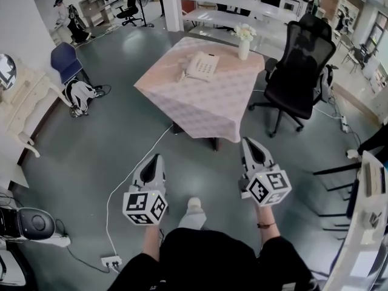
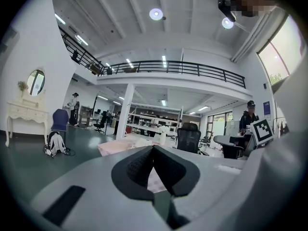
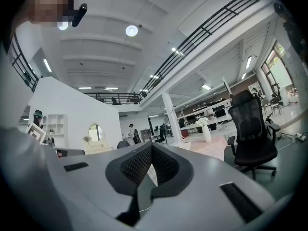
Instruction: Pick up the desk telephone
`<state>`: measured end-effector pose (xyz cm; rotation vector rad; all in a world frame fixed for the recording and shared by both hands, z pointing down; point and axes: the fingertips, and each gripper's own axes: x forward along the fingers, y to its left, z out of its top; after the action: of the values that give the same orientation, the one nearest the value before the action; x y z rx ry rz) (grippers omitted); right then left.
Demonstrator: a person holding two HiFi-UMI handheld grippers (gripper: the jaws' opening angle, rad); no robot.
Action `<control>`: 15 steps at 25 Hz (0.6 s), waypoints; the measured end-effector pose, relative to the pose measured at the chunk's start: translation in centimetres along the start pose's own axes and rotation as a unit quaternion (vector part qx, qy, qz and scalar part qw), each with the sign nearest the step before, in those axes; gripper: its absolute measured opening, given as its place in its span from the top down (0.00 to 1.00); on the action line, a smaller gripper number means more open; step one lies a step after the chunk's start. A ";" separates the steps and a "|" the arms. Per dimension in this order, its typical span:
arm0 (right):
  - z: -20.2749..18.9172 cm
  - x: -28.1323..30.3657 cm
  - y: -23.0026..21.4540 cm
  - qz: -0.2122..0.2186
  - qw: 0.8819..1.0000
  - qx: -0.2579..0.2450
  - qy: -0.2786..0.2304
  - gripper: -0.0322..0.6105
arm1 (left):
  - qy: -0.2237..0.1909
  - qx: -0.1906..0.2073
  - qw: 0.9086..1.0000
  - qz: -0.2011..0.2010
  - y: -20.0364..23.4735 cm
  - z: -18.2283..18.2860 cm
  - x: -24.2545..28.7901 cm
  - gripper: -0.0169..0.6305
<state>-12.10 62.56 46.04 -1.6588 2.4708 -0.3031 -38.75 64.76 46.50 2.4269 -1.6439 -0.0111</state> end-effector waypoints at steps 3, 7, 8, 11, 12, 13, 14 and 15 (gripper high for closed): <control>-0.2 3.1 -0.7 -0.006 1.000 0.003 0.005 0.96 | 0.006 0.001 1.000 -0.009 1.4 0.5 3.0 0.98; -0.5 7.3 -1.2 -0.012 1.000 0.006 0.009 0.96 | 0.013 -0.002 1.000 -0.018 3.7 0.9 6.7 0.98; -0.6 8.3 -1.3 -0.015 1.000 0.008 0.011 0.96 | 0.014 -0.003 1.000 -0.020 4.2 1.0 7.6 0.98; -0.9 11.0 -2.0 -0.023 1.000 0.013 0.014 0.96 | 0.017 -0.002 0.999 -0.027 5.8 1.4 10.3 0.98; -1.0 11.8 -2.2 -0.025 0.999 0.014 0.014 0.96 | 0.017 -0.002 0.999 -0.029 6.2 1.6 11.0 0.98; -1.1 12.5 -2.5 -0.028 0.999 0.015 0.014 0.96 | 0.017 -0.001 0.999 -0.031 6.7 1.7 11.7 0.98; -1.2 13.2 -2.6 -0.030 0.999 0.017 0.014 0.96 | 0.017 0.000 0.999 -0.033 7.1 1.7 12.4 0.98; -1.3 13.9 -2.7 -0.031 0.999 0.018 0.013 0.96 | 0.017 -0.001 0.999 -0.035 7.5 1.7 12.9 0.98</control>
<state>-15.19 48.82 47.82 -1.7303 2.4202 -0.3764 -41.00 49.88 47.57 2.4682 -1.5437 0.0180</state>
